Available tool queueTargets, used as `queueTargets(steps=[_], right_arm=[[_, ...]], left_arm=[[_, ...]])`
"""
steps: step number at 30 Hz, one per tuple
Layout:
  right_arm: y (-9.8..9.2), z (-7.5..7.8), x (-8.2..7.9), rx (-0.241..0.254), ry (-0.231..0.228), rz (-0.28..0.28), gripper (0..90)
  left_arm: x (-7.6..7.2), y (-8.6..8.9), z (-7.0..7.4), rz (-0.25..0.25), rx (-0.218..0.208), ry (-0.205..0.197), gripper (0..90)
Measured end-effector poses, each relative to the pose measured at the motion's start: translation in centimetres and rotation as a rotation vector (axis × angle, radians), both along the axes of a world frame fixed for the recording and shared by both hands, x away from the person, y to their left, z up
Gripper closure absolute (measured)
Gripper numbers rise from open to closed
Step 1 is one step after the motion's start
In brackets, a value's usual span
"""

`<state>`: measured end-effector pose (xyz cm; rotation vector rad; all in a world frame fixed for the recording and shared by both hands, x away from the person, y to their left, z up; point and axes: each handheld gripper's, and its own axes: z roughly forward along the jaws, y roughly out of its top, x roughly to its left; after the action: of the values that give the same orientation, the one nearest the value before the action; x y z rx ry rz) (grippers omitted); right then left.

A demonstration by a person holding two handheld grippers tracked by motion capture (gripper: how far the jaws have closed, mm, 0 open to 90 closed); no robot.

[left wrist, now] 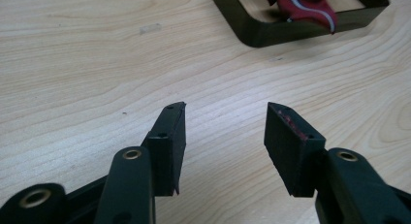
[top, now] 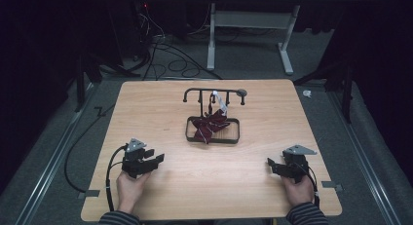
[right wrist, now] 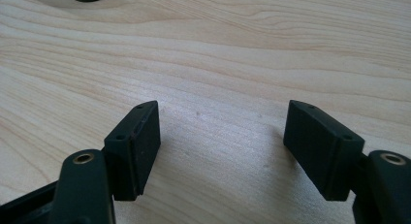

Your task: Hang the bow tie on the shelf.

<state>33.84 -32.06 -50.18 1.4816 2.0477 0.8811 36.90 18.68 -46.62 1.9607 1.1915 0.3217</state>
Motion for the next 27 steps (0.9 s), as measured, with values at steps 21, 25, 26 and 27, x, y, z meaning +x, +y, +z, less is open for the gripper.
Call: queueTargets(steps=[21,25,26,27], right_arm=[[0.0,0.0,0.0,0.001,0.000,0.000,30.3],[0.0,0.0,0.0,0.002,-0.001,0.000,30.3],[0.0,0.0,0.0,0.001,0.000,0.000,30.3],[0.0,0.0,0.0,0.001,0.000,0.000,30.2]], left_arm=[[0.9,-0.8,-2.1,0.047,0.077,-0.037,50.1],[1.0,-1.0,-2.3,0.050,0.082,-0.040,50.1],[1.1,-1.0,-2.3,0.050,0.085,-0.041,50.1],[1.1,-1.0,-2.4,0.049,0.086,-0.041,50.1]])
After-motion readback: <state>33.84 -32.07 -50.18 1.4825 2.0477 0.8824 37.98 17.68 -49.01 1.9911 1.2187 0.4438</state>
